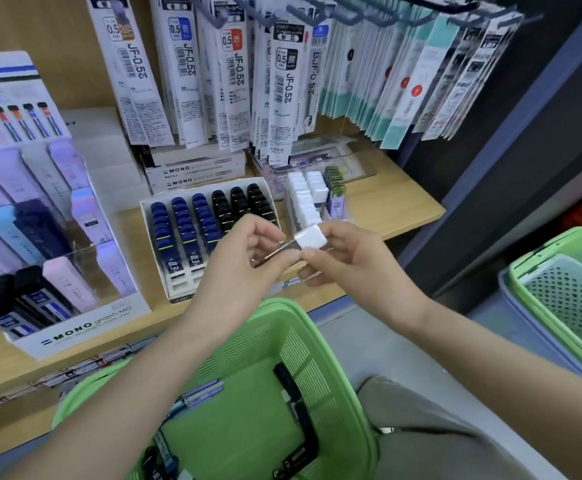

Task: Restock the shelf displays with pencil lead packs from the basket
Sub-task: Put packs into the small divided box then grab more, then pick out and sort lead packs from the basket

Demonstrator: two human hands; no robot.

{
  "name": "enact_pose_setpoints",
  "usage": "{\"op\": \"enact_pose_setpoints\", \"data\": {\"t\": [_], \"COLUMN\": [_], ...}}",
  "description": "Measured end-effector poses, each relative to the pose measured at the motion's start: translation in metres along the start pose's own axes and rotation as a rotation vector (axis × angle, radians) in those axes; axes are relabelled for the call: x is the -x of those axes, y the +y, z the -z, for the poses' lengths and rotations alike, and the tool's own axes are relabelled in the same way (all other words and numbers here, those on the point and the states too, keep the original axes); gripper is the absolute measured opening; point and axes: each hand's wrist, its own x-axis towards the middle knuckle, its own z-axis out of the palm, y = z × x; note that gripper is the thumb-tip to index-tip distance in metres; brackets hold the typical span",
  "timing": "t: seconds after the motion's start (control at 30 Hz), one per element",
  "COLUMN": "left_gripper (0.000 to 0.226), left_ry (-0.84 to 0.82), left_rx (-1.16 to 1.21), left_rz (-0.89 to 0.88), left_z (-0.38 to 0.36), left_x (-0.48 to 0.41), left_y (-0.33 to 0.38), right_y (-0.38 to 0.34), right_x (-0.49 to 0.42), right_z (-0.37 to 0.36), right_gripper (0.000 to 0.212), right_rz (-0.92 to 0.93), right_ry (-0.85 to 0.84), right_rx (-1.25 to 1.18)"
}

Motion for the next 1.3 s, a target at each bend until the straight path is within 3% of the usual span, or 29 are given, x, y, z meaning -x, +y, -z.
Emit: {"op": "enact_pose_setpoints", "data": {"t": [0.13,0.27,0.37,0.57,0.87,1.3], "left_gripper": [0.009,0.01,0.022,0.036,0.028,0.027], "left_ry": [-0.009,-0.044,-0.117,-0.259,-0.275,-0.263], "left_rx": [-0.171,-0.39,-0.529,-0.806,-0.821,-0.839], "left_rz": [-0.147,-0.273,-0.313,-0.41,-0.412,-0.476], "left_z": [-0.014,-0.017,-0.022,-0.024,-0.02,-0.02], "left_x": [-0.025,-0.059,-0.081,-0.1,-0.098,-0.098], "left_y": [0.008,0.006,-0.001,-0.024,-0.028,-0.029], "right_y": [0.001,0.007,0.013,0.017,0.036,0.05], "right_x": [-0.008,-0.03,-0.049,-0.081,-0.113,-0.106], "right_z": [0.029,0.061,0.074,0.067,0.068,0.076], "right_gripper": [0.016,0.023,0.015,0.012,0.017,0.01], "right_rz": [0.02,0.051,0.099,0.243,0.319,0.298], "right_ry": [0.19,0.379,0.434,0.364,0.103,0.263], "right_rx": [-0.057,0.179,0.353,0.597,0.951,0.953]}}
